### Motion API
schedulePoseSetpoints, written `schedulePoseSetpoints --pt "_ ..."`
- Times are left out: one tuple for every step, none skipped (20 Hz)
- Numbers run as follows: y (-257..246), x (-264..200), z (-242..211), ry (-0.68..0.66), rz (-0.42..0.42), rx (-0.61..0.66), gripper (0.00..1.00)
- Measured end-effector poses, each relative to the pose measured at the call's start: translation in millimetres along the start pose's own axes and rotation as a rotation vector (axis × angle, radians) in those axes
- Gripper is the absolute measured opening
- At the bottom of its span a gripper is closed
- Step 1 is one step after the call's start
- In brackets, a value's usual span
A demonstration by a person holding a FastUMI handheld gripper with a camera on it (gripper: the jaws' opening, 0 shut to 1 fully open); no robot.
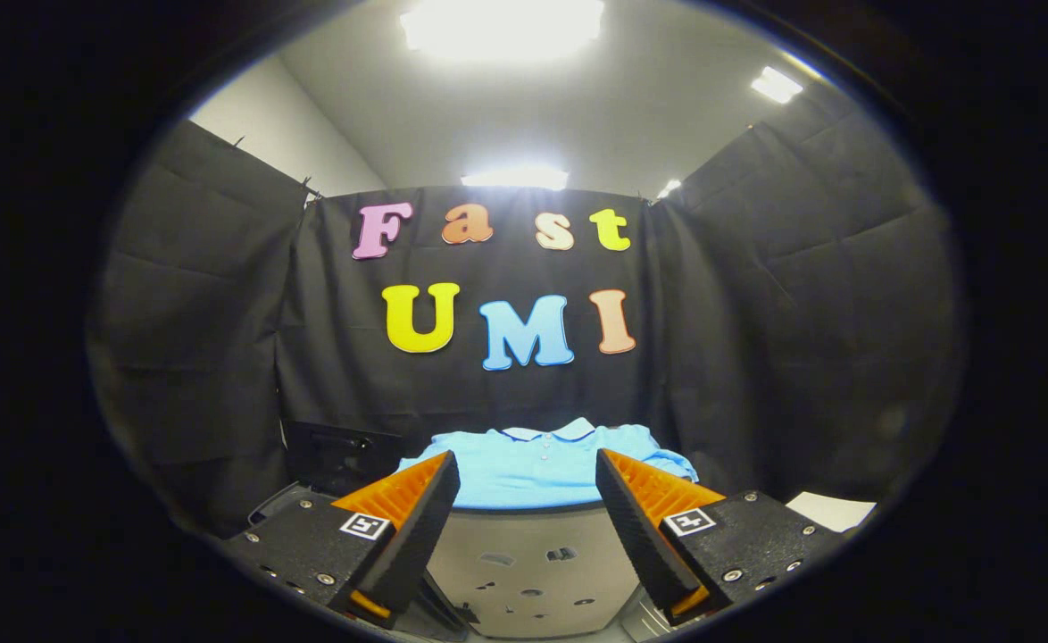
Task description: Put the clothes into the washing machine and then close the washing machine lid.
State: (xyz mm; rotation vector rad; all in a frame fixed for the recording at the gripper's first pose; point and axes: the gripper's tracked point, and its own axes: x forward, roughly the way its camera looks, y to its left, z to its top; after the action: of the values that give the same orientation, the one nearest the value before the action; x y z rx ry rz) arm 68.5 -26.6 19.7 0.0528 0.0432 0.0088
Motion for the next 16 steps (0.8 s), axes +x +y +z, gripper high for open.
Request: schedulePoseSetpoints --pt "-2 11 1 0.005 -0.002 0.008 0.95" --pt "-3 22 0 0.013 -0.006 0.015 0.96" --pt "-4 31 -2 0.022 -0.009 0.020 0.96" --pt "-4 42 -2 0.031 -0.010 0.022 0.96" --pt "-5 52 -4 0.044 -0.011 0.021 0.96" --pt "-6 64 -10 0.063 -0.010 0.018 0.96" --pt "-7 74 -14 0.084 -0.009 0.016 0.96" --pt "-9 83 -17 0.101 -0.012 0.017 0.96" --pt "-9 92 -20 0.115 -0.007 0.017 0.96" --pt "-9 100 -23 0.128 -0.005 0.015 0.96" --pt "-9 109 -24 0.138 -0.002 0.010 0.96" --pt "-9 116 -27 0.147 0.002 0.003 0.96" --pt "-10 124 -28 0.155 0.006 -0.005 0.96" --pt "-11 131 -31 0.164 0.008 -0.012 0.96" --pt "-11 138 -33 0.175 0.011 -0.017 0.96" --pt "-12 146 -35 0.184 0.014 -0.022 0.96"
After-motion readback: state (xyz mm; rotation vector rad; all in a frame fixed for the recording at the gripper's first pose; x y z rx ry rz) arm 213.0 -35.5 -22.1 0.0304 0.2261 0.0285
